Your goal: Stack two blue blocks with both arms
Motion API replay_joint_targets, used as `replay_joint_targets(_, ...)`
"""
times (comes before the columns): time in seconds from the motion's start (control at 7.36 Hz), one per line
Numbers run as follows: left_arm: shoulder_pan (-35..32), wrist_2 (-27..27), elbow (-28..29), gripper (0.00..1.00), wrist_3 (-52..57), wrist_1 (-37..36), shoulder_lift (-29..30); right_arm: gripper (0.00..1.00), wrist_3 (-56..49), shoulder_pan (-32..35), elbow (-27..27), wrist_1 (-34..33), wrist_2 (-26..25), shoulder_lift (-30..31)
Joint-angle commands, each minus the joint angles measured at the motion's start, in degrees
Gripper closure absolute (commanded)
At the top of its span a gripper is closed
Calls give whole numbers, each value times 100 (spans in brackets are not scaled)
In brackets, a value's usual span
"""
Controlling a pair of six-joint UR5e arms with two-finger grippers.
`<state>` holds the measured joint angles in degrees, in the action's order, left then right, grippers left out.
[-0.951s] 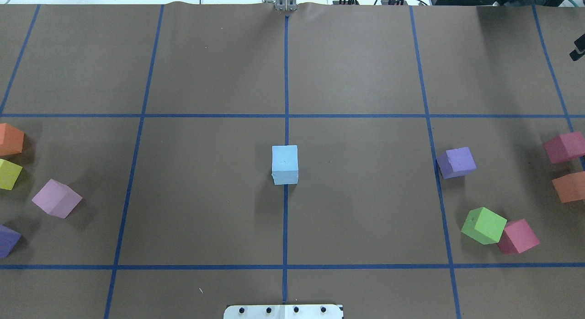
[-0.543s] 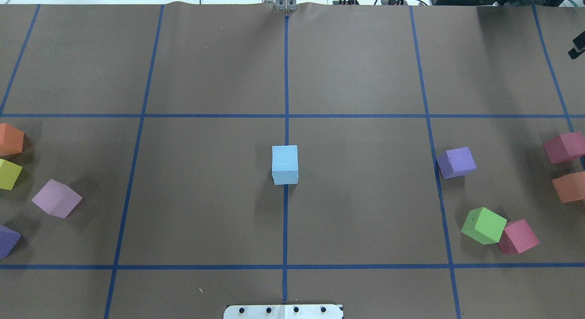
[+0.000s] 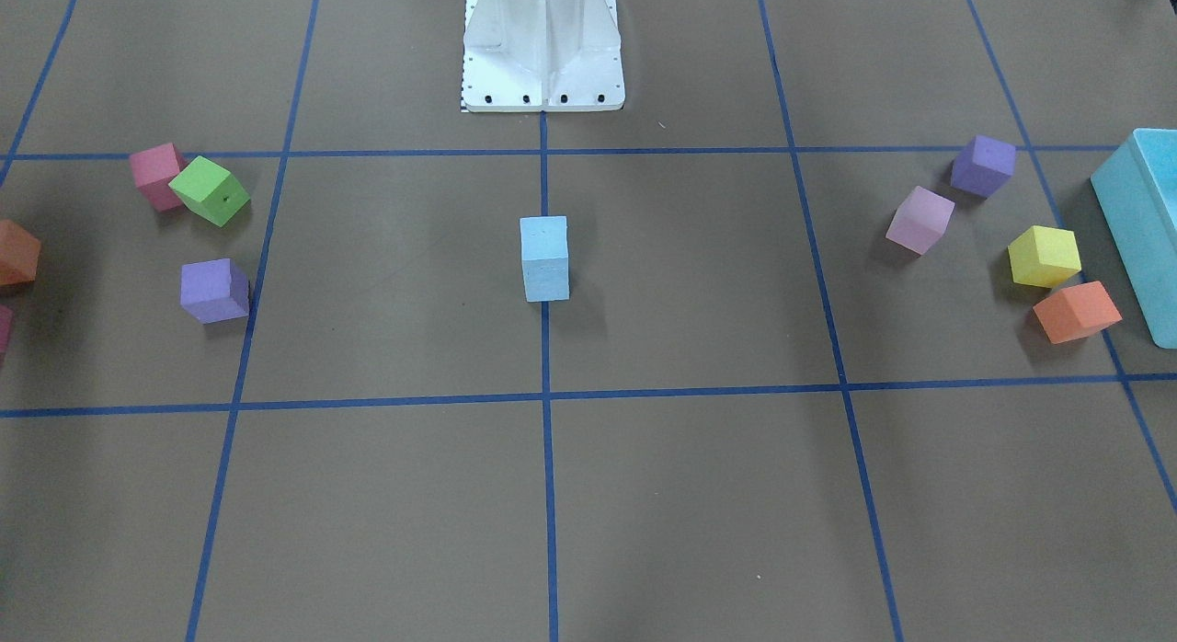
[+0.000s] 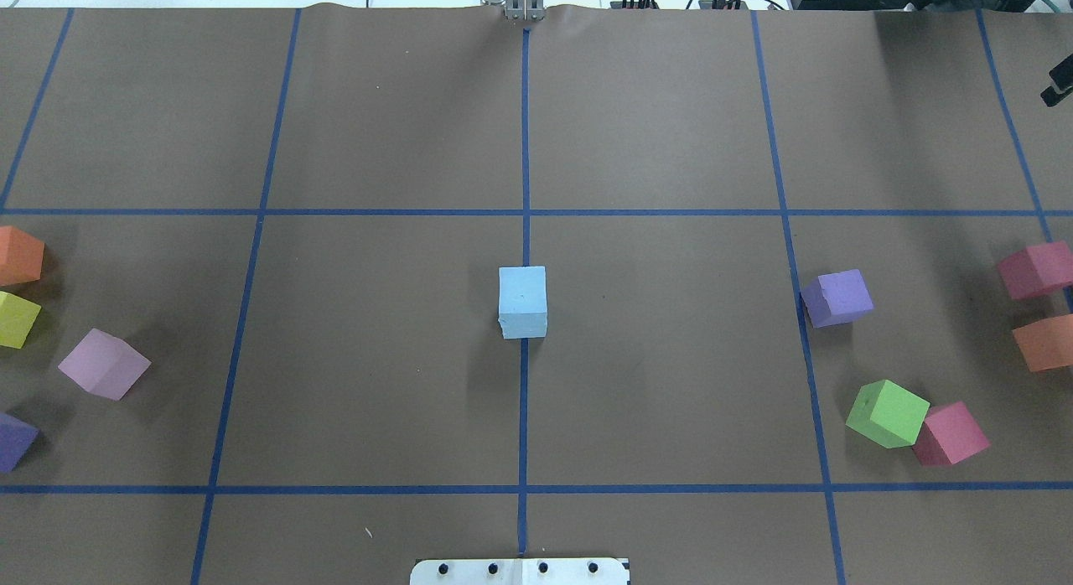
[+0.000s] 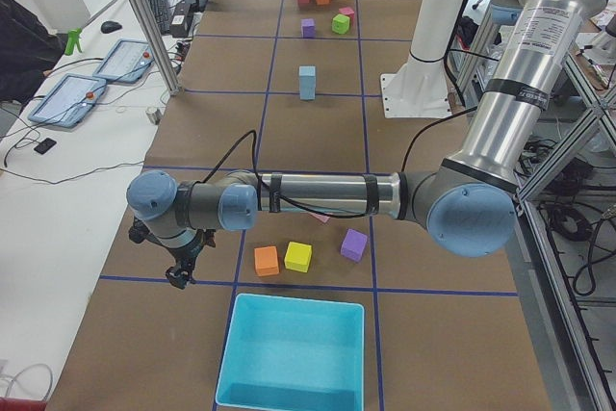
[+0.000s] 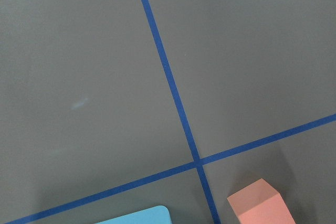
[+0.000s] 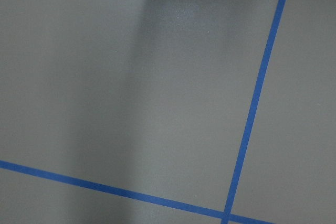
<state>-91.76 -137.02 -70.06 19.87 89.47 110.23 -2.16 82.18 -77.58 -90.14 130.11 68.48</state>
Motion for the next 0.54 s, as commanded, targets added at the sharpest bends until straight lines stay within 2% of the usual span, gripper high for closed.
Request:
replay_joint_targets(0.0, -52, -9, -52, 2, -27, -26, 16, 0, -3, 0, -3, -3, -12, 7)
replay_joint_targets(0.41, -97, 0, -140, 2, -27, -61, 8, 0, -3, 0, -3, -3, -12, 7)
